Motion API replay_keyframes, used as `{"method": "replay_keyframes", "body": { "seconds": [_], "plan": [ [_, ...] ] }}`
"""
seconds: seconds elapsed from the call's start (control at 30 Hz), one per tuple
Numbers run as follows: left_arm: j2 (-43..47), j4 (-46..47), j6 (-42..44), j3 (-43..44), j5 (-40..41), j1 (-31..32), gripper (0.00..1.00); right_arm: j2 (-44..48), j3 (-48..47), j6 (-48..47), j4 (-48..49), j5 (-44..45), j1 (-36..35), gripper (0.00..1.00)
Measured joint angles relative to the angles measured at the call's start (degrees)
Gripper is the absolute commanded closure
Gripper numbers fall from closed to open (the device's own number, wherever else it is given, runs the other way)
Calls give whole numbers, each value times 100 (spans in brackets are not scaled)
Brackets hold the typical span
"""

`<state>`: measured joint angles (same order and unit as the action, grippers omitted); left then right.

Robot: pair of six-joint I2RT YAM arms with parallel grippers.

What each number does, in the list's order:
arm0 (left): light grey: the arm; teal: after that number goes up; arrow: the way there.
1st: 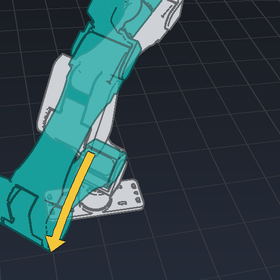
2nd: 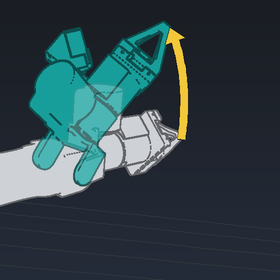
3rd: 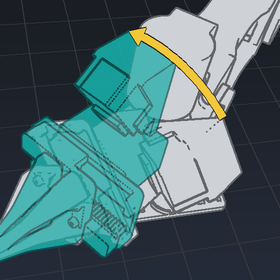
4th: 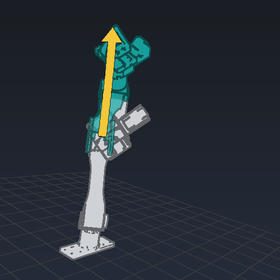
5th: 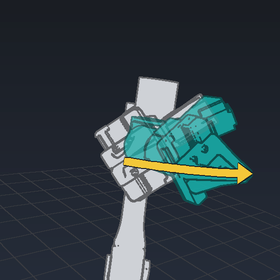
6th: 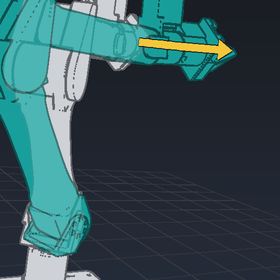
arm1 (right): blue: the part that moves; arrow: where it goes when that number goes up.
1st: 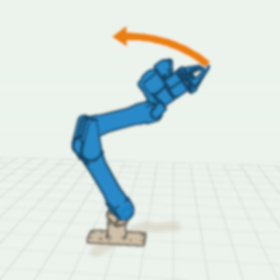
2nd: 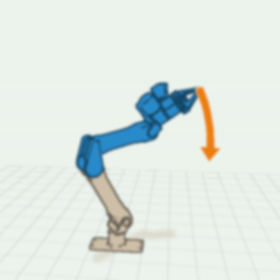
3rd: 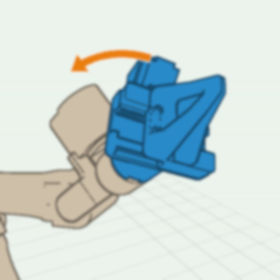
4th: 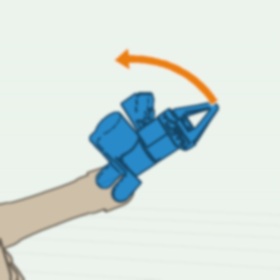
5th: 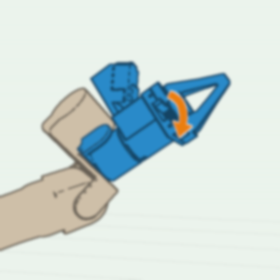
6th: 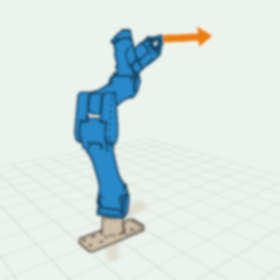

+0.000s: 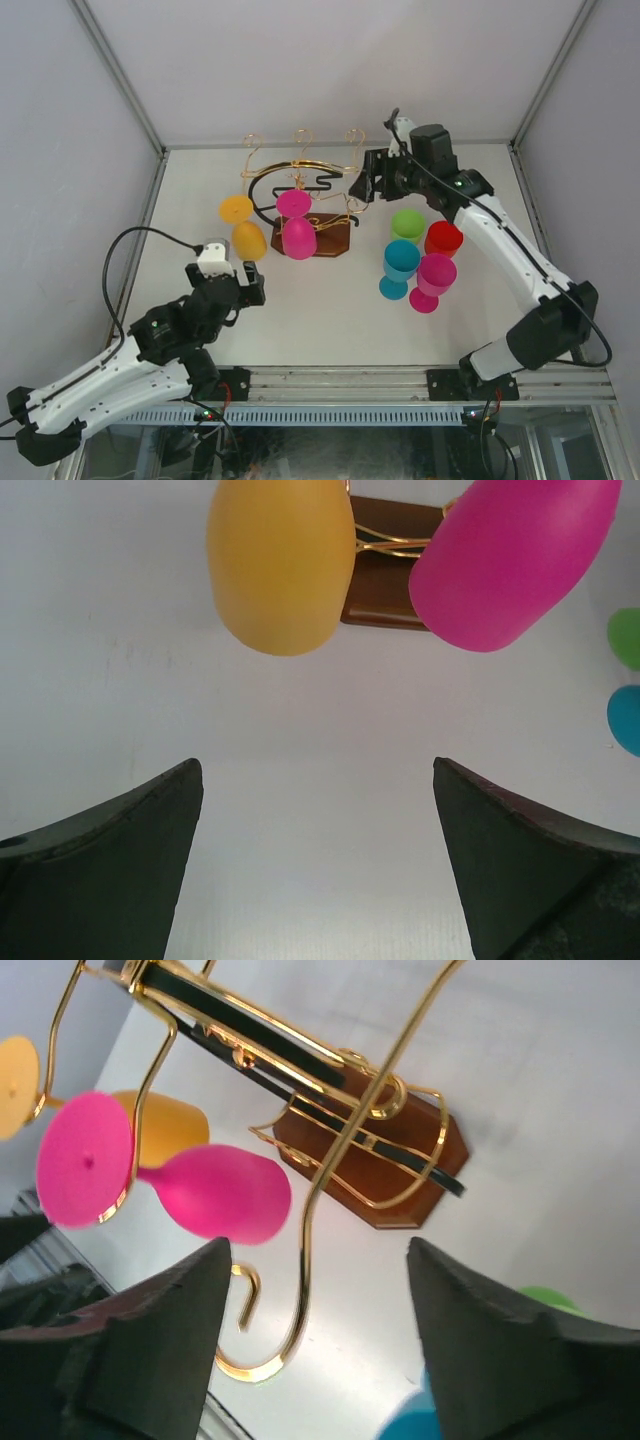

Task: Place the wine glass upside down on the wine glass rack
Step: Move the wine rack to the center of the board, then pick up the wine glass at the center of the board.

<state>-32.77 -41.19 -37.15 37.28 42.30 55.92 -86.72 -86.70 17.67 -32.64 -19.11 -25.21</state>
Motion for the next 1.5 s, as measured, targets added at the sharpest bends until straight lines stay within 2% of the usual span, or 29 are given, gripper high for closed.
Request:
{"method": "replay_keyframes", "body": {
  "seconds": [0.07,0.1,0.23,0.37,0.63,0.7,0.8,1.0,1.13,1.27,1.5],
  "plan": [
    [85,-46,0,70,105,0,0,350,247,-52,44,-13,120,4],
    [133,-63,0,96,142,0,0,588,398,-79,81,-39,212,1],
    [402,-153,0,190,341,0,0,1585,1005,-164,358,-105,678,0],
    [619,-164,0,216,435,0,0,2415,1545,-66,400,197,1093,0],
    [671,-179,4,334,518,0,0,3178,2396,-9,-111,-393,2277,0],
    [671,-181,7,334,518,0,0,3307,2496,-22,-343,-376,2396,0],
    [671,-181,7,334,520,0,0,3526,2518,-74,-778,9,2138,0],
    [671,-181,9,334,549,0,0,3788,2531,-120,-1565,1797,555,0],
    [671,-186,9,334,555,0,0,3849,2728,-48,-1832,2402,90,0],
    [675,-223,7,334,555,0,0,3832,2806,-22,-2083,2721,-122,0],
    [706,-258,4,334,553,0,0,3668,2791,-407,-1956,2317,-361,1]
  ]
}}
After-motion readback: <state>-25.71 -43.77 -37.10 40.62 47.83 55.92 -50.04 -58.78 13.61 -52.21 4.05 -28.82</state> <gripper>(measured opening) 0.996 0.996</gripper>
